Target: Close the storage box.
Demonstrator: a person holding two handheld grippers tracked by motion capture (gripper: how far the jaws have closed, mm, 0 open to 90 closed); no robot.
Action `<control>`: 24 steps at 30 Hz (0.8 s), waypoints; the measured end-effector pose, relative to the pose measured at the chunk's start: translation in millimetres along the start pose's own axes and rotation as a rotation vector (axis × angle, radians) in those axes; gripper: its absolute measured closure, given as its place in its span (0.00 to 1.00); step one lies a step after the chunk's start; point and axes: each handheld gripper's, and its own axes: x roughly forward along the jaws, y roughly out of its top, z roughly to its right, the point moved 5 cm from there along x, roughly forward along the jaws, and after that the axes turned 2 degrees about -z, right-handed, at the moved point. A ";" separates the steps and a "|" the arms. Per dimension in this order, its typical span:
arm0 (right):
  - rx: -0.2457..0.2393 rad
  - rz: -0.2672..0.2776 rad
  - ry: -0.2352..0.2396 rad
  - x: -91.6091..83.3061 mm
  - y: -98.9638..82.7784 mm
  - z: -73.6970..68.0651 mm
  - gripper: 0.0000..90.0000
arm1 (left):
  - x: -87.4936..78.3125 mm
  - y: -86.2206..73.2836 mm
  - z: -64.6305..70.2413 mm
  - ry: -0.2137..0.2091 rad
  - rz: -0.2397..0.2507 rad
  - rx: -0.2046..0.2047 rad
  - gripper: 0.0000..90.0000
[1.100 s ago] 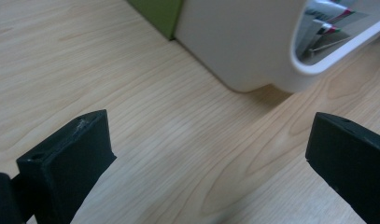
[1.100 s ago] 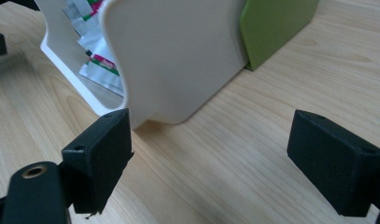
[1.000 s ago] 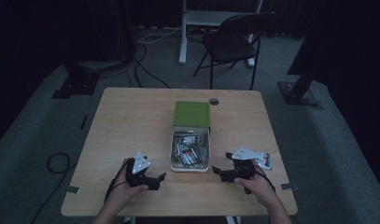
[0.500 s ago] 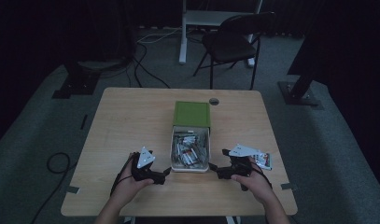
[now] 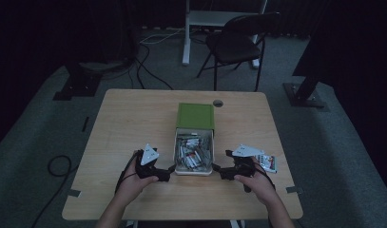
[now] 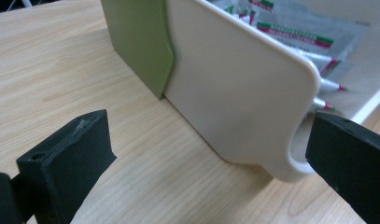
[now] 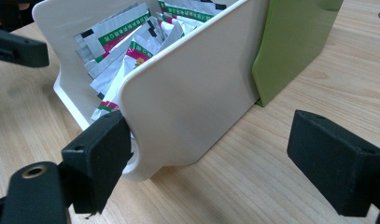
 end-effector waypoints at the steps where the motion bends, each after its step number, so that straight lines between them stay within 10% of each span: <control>1: -0.002 0.002 0.001 0.1 0.4 0.0 0.15 | 0.2 0.5 -0.6 0.000 -0.003 0.008 0.01; 24: 0.027 0.007 -0.001 3.4 1.1 2.9 0.14 | 11.2 7.0 -8.0 0.004 -0.016 -0.001 0.01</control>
